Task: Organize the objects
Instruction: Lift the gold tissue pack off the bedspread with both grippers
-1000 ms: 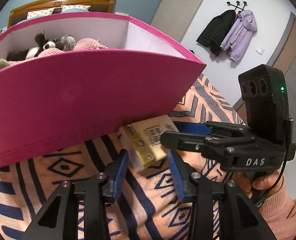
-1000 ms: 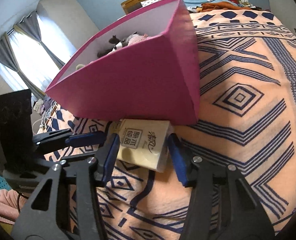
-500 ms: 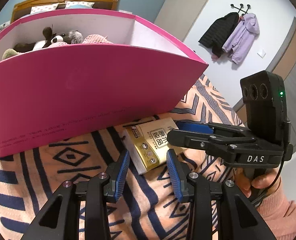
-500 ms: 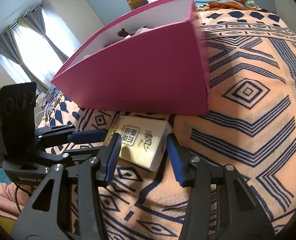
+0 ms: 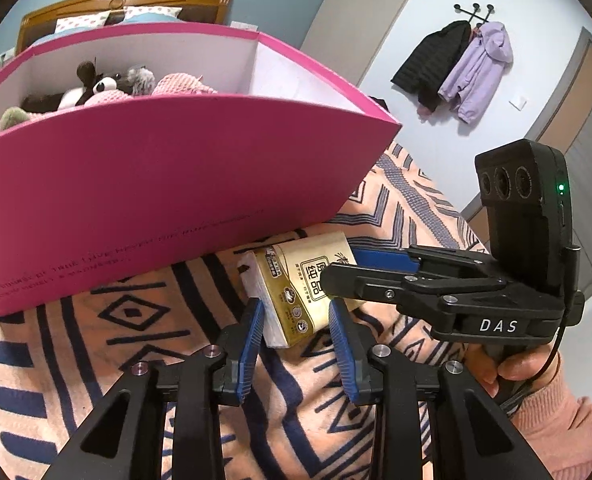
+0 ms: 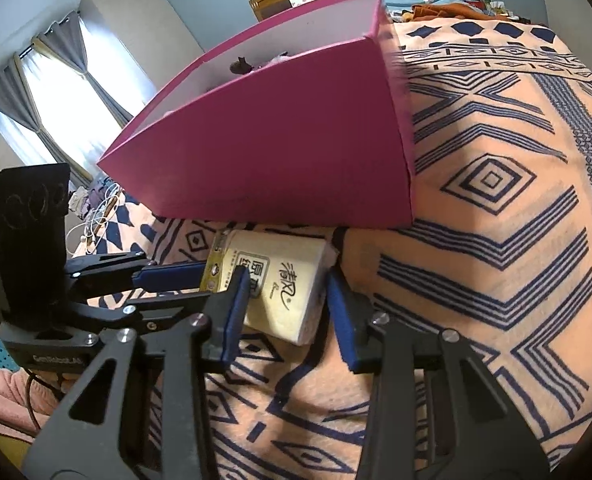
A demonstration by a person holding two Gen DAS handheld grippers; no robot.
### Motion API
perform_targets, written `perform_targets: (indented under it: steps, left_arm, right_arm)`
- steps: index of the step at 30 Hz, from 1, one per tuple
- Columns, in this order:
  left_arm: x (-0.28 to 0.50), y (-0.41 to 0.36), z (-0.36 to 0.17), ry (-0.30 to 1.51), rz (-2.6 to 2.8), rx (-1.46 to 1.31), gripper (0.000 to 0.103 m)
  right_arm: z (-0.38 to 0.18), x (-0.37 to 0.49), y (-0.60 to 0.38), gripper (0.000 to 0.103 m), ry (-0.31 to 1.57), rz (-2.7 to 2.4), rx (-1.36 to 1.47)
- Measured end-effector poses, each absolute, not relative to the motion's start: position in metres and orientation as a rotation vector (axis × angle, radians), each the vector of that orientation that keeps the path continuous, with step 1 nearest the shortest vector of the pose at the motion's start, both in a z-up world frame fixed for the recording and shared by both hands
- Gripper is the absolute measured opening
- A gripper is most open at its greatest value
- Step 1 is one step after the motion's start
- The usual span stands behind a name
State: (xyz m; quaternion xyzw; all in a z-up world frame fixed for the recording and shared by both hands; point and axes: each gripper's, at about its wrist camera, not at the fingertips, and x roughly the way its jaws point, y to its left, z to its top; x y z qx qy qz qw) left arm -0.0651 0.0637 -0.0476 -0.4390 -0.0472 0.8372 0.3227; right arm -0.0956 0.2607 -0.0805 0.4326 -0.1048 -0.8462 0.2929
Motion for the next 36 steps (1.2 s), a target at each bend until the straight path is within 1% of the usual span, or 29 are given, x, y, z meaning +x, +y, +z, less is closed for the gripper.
perform_targets:
  steps: [22, 36]
  left_arm:
    - [-0.042, 0.058, -0.014, -0.067, 2.288, -1.028, 0.034]
    - [-0.033, 0.051, 0.001, -0.082, 2.304, -0.967, 0.034]
  right_arm:
    - [-0.048, -0.071, 0.253, 0.043, -0.247, -2.299, 1.028]
    - [-0.033, -0.062, 0.246, 0.043, -0.215, -2.310, 0.980]
